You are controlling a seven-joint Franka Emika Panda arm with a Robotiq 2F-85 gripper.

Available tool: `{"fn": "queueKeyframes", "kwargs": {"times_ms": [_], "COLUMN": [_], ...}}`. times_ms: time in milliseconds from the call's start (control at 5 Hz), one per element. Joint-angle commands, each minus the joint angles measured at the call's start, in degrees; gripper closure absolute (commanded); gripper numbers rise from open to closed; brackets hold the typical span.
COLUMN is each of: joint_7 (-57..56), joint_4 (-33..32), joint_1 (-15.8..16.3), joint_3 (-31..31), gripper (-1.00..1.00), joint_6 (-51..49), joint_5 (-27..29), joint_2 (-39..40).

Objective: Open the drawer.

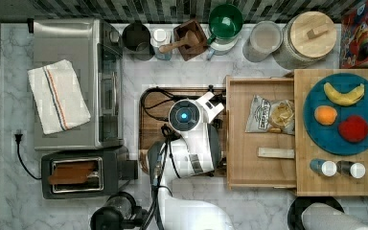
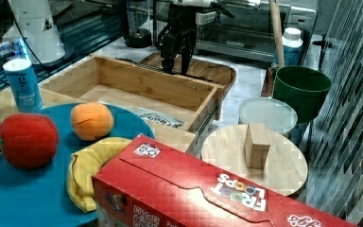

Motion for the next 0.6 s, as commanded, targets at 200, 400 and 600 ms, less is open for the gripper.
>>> {"fn": "queueKeyframes", "kwargs": {"times_ms": [200,400,600], "joint_7": [6.3,6.3,6.3], "joint_4": [2.5,2.5,2.5], "joint_1": [5.4,5.3,5.3], "joint_3": [5.4,5.4,5.5], "gripper": [-1.0,-1.0,-1.0], "joint_6": [-1.0,-1.0,-1.0], "joint_5": [3.1,3.1,3.0], "joint_2": [-4.2,-4.2,-4.2]}}
